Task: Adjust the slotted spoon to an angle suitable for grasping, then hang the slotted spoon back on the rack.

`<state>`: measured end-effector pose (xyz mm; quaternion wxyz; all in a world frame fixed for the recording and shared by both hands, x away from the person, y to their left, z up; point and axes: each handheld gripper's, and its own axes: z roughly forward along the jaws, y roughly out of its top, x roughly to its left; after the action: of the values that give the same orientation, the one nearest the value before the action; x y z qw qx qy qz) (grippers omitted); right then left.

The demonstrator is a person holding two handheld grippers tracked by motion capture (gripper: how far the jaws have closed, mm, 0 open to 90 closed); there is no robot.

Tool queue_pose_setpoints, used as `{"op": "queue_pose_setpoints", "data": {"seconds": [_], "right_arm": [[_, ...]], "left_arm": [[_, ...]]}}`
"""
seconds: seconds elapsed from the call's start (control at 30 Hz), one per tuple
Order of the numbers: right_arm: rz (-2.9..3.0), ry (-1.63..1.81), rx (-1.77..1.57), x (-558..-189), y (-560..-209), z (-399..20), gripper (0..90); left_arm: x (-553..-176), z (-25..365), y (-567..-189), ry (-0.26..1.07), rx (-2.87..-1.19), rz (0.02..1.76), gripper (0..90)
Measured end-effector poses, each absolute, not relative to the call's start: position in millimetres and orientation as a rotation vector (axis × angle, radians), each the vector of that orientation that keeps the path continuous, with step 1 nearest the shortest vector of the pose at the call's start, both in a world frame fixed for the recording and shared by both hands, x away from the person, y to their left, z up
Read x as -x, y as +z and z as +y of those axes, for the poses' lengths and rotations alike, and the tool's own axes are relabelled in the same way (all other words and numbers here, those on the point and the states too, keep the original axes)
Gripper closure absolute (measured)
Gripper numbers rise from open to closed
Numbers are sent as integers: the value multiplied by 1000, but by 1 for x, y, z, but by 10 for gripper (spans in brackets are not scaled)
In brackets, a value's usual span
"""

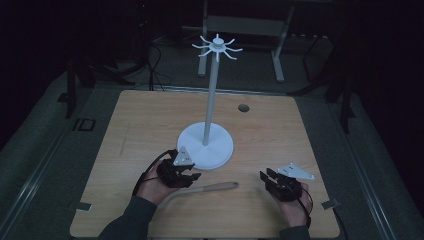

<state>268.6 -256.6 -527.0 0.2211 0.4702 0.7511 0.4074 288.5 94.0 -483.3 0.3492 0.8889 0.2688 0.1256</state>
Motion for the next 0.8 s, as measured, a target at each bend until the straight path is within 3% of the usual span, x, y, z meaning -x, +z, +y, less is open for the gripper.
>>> {"op": "queue_pose_setpoints", "data": {"seconds": [0.8], "right_arm": [[2039, 1150, -1327, -267, -522, -273, 601]], "left_arm": [[-304, 66, -495, 199, -2543, 551, 591]]}}
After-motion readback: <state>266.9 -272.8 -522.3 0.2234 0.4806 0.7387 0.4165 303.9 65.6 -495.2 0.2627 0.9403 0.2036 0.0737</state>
